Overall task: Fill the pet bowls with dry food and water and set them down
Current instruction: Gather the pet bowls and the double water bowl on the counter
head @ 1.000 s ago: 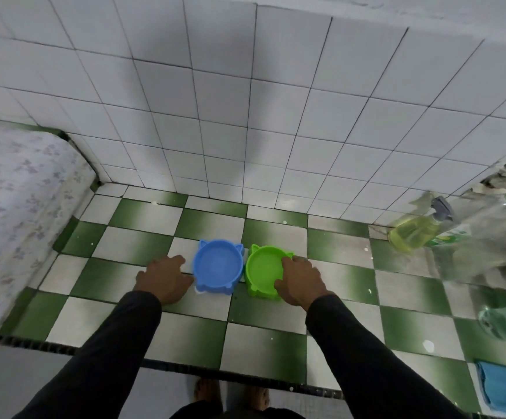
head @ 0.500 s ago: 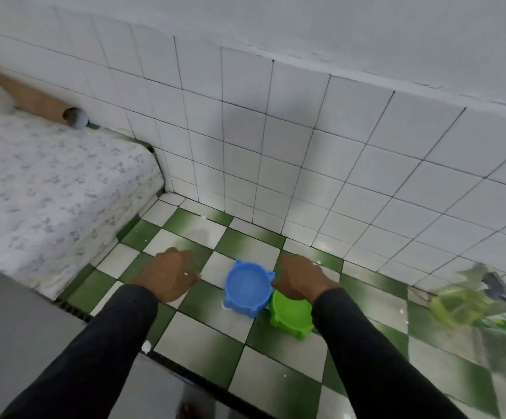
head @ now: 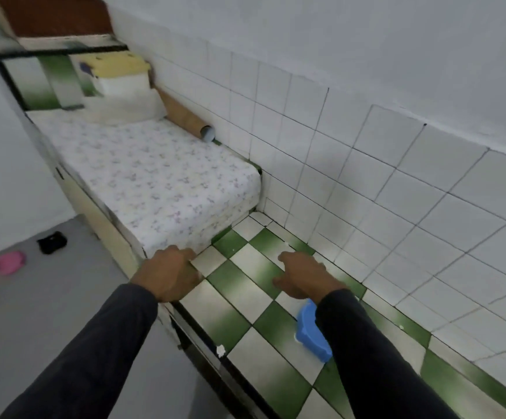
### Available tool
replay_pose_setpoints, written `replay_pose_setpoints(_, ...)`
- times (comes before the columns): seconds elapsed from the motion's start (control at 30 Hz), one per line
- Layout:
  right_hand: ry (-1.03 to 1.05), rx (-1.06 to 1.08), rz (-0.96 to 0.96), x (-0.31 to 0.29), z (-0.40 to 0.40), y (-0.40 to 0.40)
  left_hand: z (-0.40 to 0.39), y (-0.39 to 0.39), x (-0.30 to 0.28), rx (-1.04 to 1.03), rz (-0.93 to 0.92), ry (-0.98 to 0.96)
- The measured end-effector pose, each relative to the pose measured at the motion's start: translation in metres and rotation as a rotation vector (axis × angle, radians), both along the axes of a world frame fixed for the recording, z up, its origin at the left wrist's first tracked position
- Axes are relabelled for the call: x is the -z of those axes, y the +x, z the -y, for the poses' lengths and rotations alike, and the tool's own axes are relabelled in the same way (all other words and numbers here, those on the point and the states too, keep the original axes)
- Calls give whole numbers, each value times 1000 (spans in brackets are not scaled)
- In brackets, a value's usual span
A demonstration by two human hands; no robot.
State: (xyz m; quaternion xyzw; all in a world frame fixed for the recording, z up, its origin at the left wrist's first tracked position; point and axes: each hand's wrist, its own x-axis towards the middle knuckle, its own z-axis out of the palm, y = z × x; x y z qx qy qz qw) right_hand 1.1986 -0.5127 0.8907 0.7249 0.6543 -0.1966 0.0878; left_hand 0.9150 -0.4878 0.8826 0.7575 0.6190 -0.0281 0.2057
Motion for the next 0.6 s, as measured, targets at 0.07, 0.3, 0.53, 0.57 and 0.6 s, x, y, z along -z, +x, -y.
replay_pose_setpoints(0.07,20,-43,-2,-10,-17,-34,-1,-37,-7,-54,0,17)
replay_pose_setpoints(0.3,118,-181,-36,-43,-66,-157,-10,-168,-24,-228,-28,80)
replay_pose_setpoints(0.53,113,-384,-48,-48,-106,-295,2,-296,-19,-416,-51,85)
replay_pose_setpoints(0.57,110,-411,-48,-46,-111,-313,5,-312,-18,-443,-52,81)
replay_pose_setpoints(0.6,102,-440,-44,-44,-115,-331,8,-327,-17,-472,-53,74)
